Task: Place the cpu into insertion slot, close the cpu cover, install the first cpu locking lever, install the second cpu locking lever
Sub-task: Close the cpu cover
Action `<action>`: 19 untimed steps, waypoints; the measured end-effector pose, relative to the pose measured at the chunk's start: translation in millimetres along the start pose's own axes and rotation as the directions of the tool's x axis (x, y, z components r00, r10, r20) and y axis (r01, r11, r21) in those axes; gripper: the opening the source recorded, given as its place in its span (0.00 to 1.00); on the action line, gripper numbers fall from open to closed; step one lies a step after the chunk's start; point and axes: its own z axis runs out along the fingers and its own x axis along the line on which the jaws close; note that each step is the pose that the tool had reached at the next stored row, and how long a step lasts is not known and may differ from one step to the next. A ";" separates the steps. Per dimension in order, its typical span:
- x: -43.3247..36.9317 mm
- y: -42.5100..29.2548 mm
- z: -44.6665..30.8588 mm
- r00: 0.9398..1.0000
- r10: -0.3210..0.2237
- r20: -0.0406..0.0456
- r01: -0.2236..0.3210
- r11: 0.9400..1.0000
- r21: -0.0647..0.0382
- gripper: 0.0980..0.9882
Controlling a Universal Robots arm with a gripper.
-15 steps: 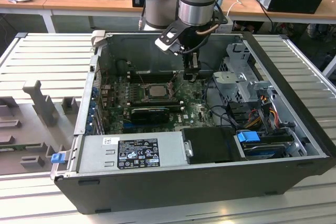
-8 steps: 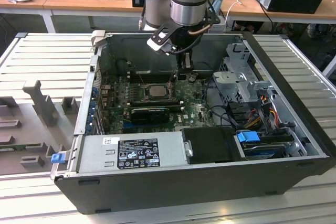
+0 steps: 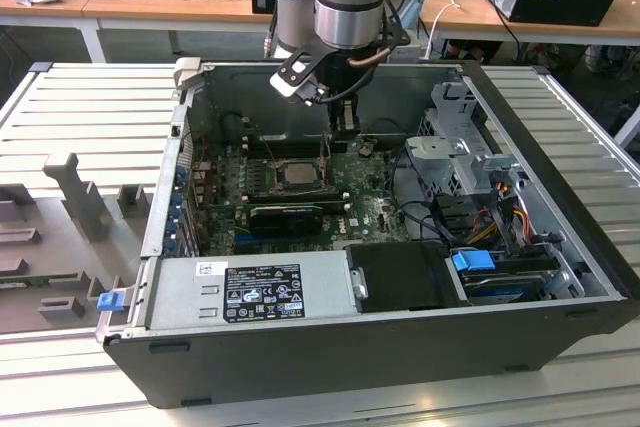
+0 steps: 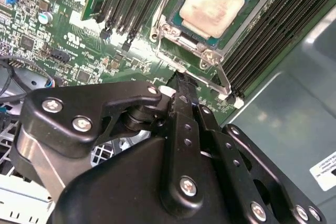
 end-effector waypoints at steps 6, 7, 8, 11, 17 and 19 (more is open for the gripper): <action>0.0 -9.8 -0.5 1.000 0.000 0.000 0.000 1.000 0.000 0.01; 0.0 -11.7 -0.7 1.000 0.000 0.000 0.000 1.000 0.000 0.01; 0.0 -12.8 -0.7 1.000 0.000 0.000 0.000 1.000 0.000 0.01; 0.0 -14.9 4.0 1.000 0.000 0.000 0.000 1.000 0.000 0.01; -0.2 -28.8 13.9 1.000 -0.004 -0.004 0.004 1.000 0.000 0.01; -0.2 -43.3 20.2 1.000 -0.004 -0.005 0.004 1.000 0.000 0.01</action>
